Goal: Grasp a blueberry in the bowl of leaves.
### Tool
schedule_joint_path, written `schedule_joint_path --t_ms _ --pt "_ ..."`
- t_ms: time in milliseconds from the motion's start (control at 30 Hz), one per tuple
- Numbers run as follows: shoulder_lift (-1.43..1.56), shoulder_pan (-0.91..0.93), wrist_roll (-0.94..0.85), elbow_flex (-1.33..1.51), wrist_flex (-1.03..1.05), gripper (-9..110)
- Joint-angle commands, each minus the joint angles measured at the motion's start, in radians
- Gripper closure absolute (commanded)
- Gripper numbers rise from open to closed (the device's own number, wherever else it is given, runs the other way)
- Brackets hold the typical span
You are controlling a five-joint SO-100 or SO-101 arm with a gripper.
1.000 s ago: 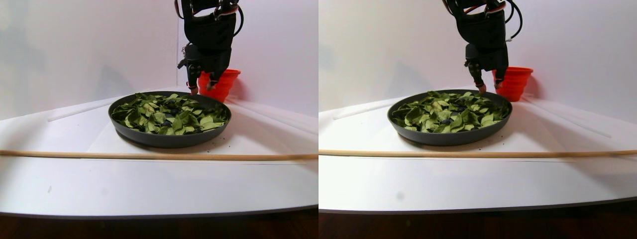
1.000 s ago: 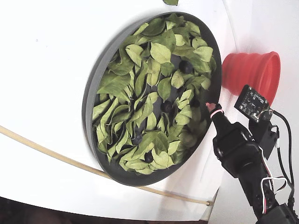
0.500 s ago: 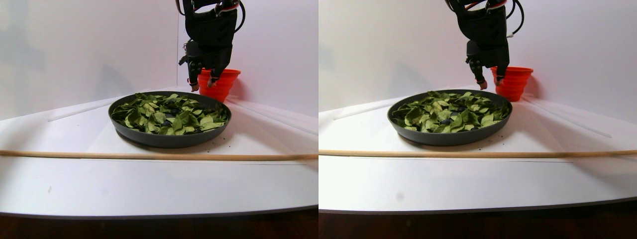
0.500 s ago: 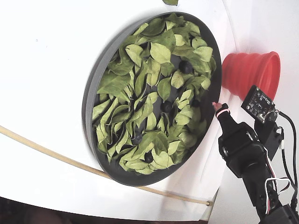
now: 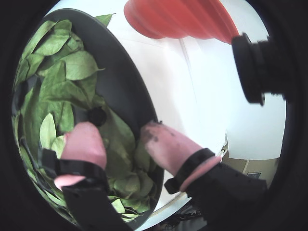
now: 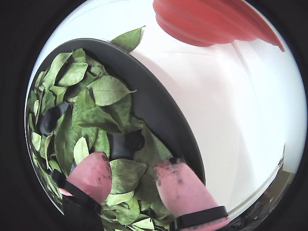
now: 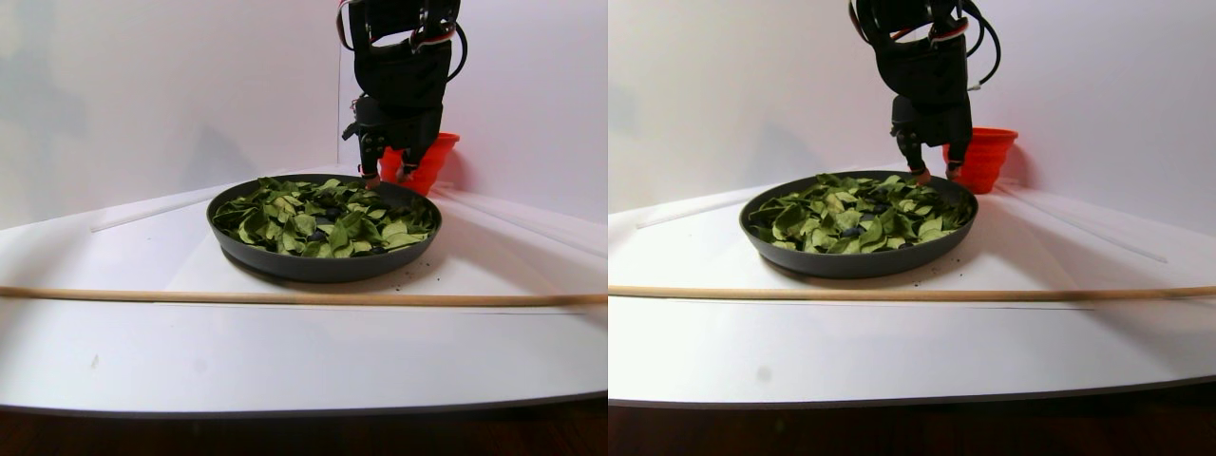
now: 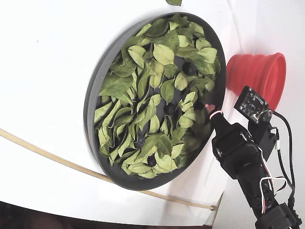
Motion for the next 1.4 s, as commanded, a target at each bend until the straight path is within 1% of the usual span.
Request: schedule_joint_path --t_ms 0,1367 --pt "0.015 0.017 0.006 -0.071 -0.023 85" --pt "-0.166 -0.003 0.026 -0.227 -0.028 86"
